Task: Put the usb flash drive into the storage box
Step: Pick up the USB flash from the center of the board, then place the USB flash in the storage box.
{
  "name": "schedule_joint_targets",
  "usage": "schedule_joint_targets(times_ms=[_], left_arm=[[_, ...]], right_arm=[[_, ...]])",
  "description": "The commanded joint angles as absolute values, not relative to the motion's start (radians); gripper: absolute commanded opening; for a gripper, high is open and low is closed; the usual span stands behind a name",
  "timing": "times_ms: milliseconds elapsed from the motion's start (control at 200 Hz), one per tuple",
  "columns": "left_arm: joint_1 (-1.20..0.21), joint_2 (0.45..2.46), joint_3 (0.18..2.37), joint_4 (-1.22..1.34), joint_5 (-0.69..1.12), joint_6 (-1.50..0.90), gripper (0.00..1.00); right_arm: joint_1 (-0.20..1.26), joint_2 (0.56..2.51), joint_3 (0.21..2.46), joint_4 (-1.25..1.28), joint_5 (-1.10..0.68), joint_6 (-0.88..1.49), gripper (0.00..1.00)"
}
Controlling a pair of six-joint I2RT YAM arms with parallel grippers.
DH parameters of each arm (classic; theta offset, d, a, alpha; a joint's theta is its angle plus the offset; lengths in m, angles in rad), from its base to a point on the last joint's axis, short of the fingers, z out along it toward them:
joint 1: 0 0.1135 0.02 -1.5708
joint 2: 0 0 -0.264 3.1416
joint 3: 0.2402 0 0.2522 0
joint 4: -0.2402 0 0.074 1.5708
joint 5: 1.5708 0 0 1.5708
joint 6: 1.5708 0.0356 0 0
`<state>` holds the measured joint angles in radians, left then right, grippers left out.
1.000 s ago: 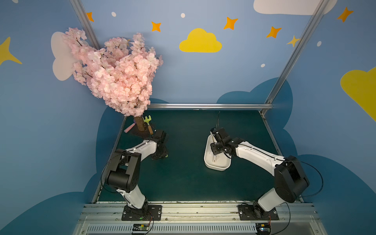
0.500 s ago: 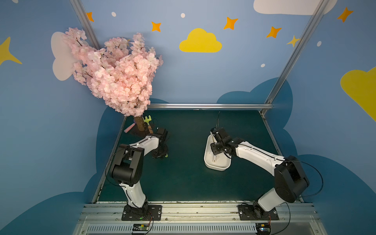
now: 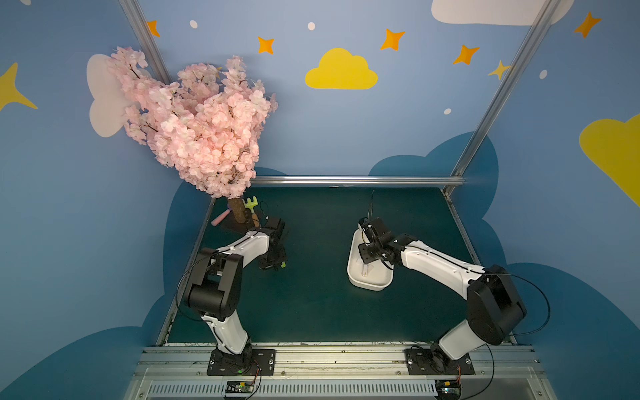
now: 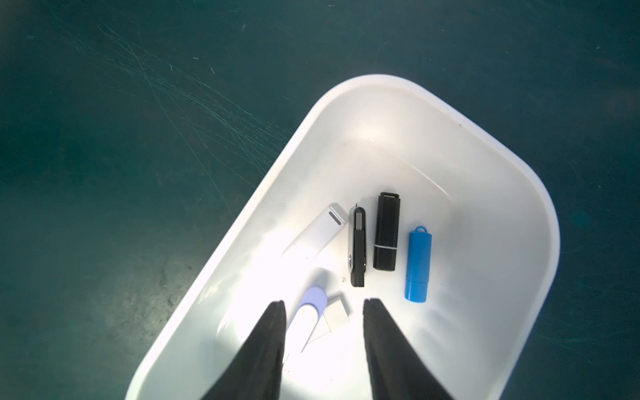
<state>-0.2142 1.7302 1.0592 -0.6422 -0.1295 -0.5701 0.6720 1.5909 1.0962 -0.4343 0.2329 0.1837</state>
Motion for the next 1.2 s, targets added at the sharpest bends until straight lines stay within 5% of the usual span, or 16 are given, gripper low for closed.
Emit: schedule_joint_targets(times_ms=[0,310,526,821,1196], left_arm=[[-0.220,1.665,1.050,-0.686,-0.086,-0.577,0.03],[-0.284,1.482,1.059,-0.661,0.050,-0.585,0.03],[-0.489,1.433,1.118,-0.491,0.224,-0.650,0.03],[-0.737,1.731,1.410,-0.435,0.250,-0.668,0.03],[-0.782,2.161,1.878,-0.698,0.099,-0.565,0.03]], right_arm=[[0.678,1.577,1.117,-0.453,0.257,0.196,0.42],[0.651,1.538,1.089,-0.434,0.246,0.223,0.42],[0.500,1.447,1.004,-0.420,0.223,0.353,0.42],[0.351,1.253,0.843,-0.320,0.182,0.465,0.42],[0.335,1.237,0.816,-0.282,0.156,0.498,0.42]])
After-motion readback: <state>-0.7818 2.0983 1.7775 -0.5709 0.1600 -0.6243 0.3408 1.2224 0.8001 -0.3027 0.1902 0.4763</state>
